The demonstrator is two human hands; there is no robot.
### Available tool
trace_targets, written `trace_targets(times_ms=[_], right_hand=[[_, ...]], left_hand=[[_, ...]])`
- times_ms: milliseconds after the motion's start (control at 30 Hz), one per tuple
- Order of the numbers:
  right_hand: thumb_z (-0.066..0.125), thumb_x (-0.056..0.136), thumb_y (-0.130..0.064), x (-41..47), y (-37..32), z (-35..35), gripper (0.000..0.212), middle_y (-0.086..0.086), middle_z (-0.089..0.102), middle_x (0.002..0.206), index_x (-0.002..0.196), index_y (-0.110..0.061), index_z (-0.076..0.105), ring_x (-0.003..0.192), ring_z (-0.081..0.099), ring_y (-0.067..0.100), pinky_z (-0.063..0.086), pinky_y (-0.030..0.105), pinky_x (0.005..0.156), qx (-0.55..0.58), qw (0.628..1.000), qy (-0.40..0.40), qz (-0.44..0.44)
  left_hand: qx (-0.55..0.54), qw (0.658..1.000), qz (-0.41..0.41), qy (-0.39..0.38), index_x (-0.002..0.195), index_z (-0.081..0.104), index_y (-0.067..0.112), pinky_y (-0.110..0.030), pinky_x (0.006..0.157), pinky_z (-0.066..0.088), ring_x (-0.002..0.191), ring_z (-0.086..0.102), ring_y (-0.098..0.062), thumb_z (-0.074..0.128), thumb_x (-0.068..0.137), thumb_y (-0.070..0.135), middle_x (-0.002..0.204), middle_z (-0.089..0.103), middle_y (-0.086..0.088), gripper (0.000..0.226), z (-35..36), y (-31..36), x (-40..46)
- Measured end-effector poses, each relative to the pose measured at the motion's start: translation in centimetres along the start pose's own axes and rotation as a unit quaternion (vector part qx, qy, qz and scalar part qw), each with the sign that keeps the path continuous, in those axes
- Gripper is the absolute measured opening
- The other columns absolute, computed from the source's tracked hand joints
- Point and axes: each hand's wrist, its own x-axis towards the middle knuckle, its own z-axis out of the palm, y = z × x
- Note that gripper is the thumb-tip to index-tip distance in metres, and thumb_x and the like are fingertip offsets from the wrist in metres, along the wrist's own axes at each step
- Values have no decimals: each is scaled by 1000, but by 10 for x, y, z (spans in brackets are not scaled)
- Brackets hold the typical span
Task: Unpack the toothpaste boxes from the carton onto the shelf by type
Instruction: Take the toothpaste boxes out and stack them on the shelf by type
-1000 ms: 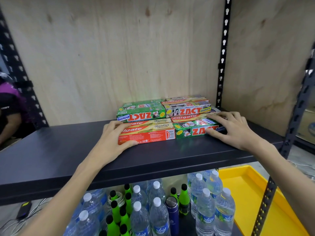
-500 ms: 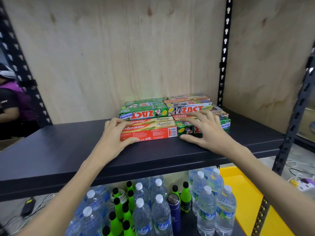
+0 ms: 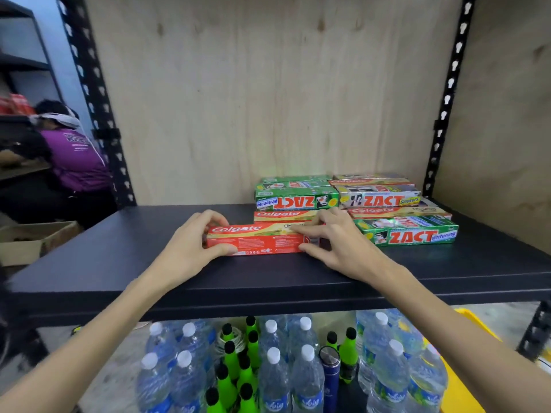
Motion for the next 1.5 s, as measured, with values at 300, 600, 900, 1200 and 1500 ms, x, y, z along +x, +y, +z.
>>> trace_targets(times_ms=[300, 600, 900, 1200, 1500], right_hand=[[66, 95, -32, 100, -97, 70, 43, 0, 58, 108, 138, -25, 61, 102, 48, 21, 47, 36, 90, 30, 997, 11, -74], [63, 96, -36, 187, -112, 136, 47, 4, 45, 127, 140, -23, 52, 113, 59, 28, 48, 42, 98, 131, 990, -33, 47], [64, 96, -36, 245, -86, 179, 41, 1, 41, 116, 133, -22, 56, 97, 58, 18, 50, 35, 95, 176, 980, -16, 93], [68, 93, -36, 265, -72, 196, 51, -3, 42, 121, 136, -32, 41, 100, 58, 13, 52, 38, 92, 213, 972, 5, 99], [68, 91, -41, 260, -74, 192, 57, -1, 47, 127, 138, -37, 35, 110, 61, 18, 52, 47, 96, 235, 965, 2, 116]], left_hand=[[50, 995, -70, 52, 126, 52, 33, -38, 95, 53, 113, 58, -14, 77, 86, 34, 122, 52, 6, 47, -88, -111, -14], [77, 986, -102, 103, 133, 58, 26, -40, 104, 47, 103, 56, -21, 76, 88, 28, 115, 47, -5, 48, -108, -188, 48], [84, 977, -129, 150, 130, 58, 13, -28, 93, 43, 101, 58, -19, 81, 83, 22, 112, 59, -7, 53, -105, -229, 112], [19, 977, -131, 169, 119, 60, 11, -40, 94, 55, 95, 68, -19, 87, 76, 15, 102, 68, -2, 51, -107, -248, 136], [41, 977, -136, 159, 123, 57, 15, -41, 99, 53, 103, 66, -20, 84, 81, 20, 113, 66, -5, 50, -104, -249, 136]])
